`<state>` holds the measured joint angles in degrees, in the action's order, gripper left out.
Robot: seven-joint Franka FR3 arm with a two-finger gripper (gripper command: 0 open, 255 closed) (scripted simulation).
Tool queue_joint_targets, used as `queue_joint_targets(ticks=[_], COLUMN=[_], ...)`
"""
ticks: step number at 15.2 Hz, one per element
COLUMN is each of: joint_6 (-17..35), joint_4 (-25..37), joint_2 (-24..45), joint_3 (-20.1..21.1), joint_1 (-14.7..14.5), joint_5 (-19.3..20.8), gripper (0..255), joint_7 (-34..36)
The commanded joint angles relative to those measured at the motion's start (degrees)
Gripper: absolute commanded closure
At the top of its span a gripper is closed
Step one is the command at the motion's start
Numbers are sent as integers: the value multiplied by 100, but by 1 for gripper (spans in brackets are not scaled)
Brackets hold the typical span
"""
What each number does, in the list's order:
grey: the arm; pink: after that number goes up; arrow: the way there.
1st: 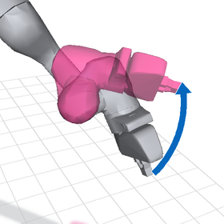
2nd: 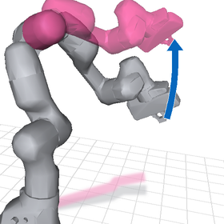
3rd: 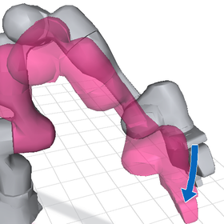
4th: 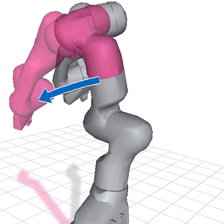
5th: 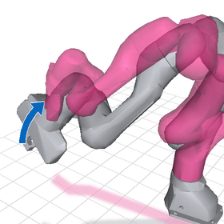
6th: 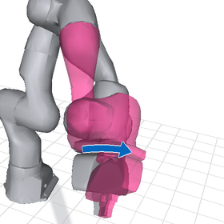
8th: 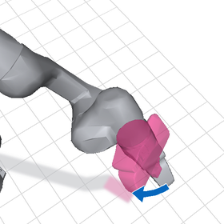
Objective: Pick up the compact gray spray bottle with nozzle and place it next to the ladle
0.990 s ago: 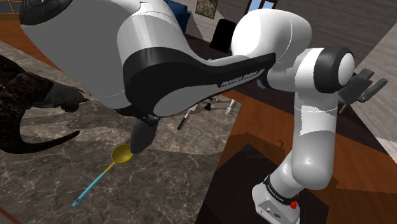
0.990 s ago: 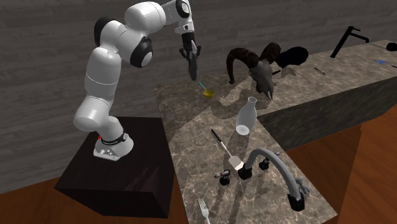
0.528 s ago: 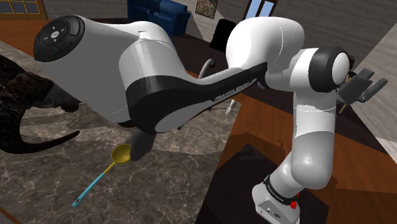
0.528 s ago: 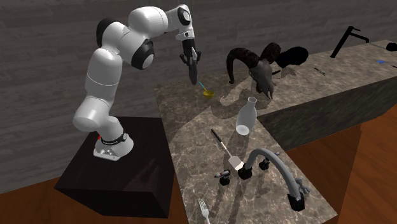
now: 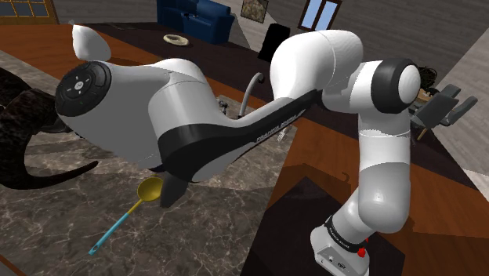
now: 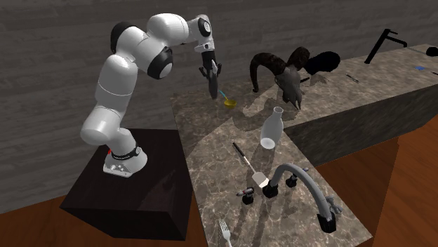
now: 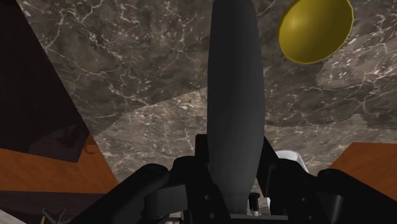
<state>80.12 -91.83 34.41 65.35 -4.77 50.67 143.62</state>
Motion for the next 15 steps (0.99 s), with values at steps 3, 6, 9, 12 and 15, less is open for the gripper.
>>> queue_joint_targets(ticks=[3,6,9,12,15], joint_6=[203,337,466,590,710], joint_4=[-194,-308,-409,-497,-574], joint_2=[107,200,300,405,516], joint_3=[-65,-126,-194,-268,-348], joint_1=[15,2,-20,-48,-84], joint_5=[84,156,234,317,404], gripper=[255,255,255,255,255], joint_7=[137,237,336,434,530])
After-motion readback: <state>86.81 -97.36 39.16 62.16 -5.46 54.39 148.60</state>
